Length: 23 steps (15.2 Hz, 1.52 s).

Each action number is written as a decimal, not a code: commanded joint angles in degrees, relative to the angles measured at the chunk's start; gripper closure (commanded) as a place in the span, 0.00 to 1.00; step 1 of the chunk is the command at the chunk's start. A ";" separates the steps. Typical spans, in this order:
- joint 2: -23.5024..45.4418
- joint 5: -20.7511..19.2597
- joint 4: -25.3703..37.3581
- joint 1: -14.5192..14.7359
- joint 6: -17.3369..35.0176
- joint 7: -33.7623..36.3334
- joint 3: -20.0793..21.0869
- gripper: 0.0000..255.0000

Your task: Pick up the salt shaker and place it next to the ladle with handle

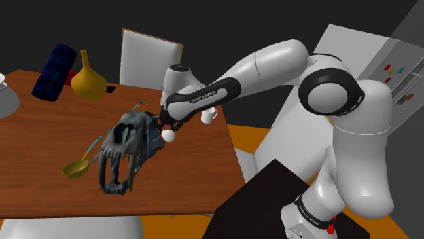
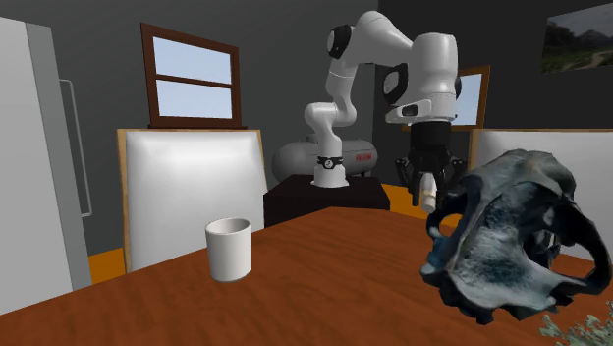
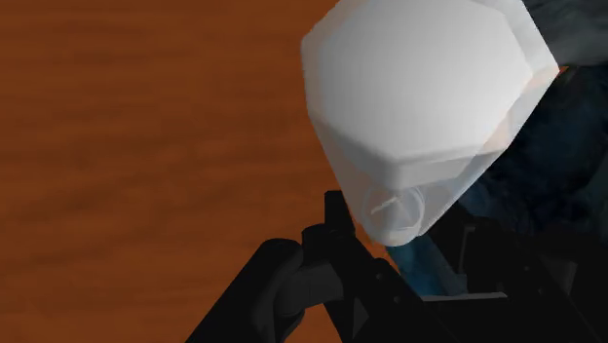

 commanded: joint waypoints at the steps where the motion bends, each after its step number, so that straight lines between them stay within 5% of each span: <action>1: 1.30 -0.28 2.13 2.22 -0.63 2.60 0.66 1.00; 9: 8.96 -1.44 15.46 8.52 -6.74 11.32 1.74 1.00; 10: 5.23 -1.47 14.17 7.00 -5.35 10.31 0.73 1.00; 11: 5.23 -1.48 14.17 6.99 -5.35 10.31 0.74 0.00; 23: -13.12 -14.80 -0.18 19.53 -6.24 26.08 -4.06 0.00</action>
